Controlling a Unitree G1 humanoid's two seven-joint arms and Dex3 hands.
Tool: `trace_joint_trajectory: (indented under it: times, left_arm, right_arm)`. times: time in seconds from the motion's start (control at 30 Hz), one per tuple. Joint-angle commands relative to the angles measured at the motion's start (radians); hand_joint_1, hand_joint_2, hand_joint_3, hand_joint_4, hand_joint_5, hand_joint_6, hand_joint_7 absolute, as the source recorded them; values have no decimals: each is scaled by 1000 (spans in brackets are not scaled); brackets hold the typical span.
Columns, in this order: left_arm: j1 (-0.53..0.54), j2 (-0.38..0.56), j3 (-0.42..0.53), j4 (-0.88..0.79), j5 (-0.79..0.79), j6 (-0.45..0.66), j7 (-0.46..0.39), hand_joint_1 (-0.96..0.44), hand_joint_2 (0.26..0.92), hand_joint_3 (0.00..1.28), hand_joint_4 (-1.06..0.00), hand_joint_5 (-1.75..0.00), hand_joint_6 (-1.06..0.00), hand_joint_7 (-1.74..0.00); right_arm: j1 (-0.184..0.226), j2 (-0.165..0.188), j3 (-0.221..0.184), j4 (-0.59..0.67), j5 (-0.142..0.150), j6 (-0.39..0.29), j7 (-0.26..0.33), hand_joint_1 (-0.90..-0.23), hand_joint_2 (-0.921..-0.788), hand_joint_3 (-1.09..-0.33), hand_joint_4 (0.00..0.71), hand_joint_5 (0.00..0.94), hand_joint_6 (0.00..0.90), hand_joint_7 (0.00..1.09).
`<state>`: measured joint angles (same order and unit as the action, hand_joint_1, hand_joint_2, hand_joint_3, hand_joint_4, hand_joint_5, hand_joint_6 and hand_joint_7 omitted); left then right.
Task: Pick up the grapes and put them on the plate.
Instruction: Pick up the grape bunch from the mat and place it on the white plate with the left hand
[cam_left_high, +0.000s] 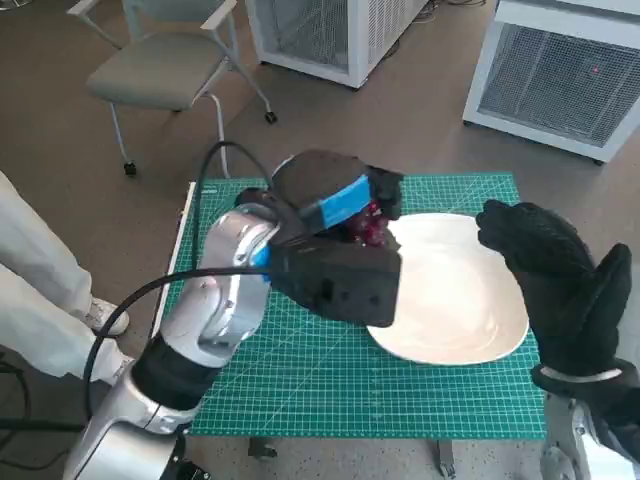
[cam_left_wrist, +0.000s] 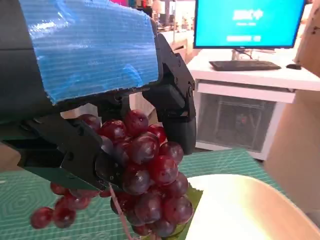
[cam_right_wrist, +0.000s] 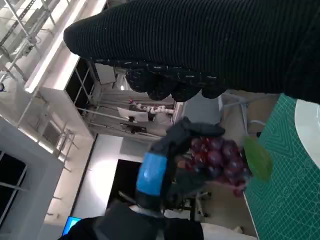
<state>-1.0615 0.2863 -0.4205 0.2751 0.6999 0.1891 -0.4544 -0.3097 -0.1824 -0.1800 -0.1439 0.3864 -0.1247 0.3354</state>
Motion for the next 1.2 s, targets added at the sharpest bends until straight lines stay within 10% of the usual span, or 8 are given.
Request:
trace_joint_trajectory:
  times: [0.03,0.67,1.2]
  left_arm:
    - [-87,-63,-24,63,1,-16,22,4,916,69,-659,-1369,-714,-896]
    - [-224,-218,-56,522,-29,-309,286,1,919,102,-616,-1105,-634,-1290]
    - [-232,-249,-72,583,-39,-310,242,1,921,147,-619,-1233,-514,-1286]
  right_arm:
    - [28,4,-4,-4,-4,5,-11,-335,-921,-598,458,826,253,975]
    - [42,7,-19,-18,1,8,-20,-337,-921,-595,464,817,257,972]
    - [52,6,-25,-31,-5,5,-37,-329,-921,-598,470,809,259,968]
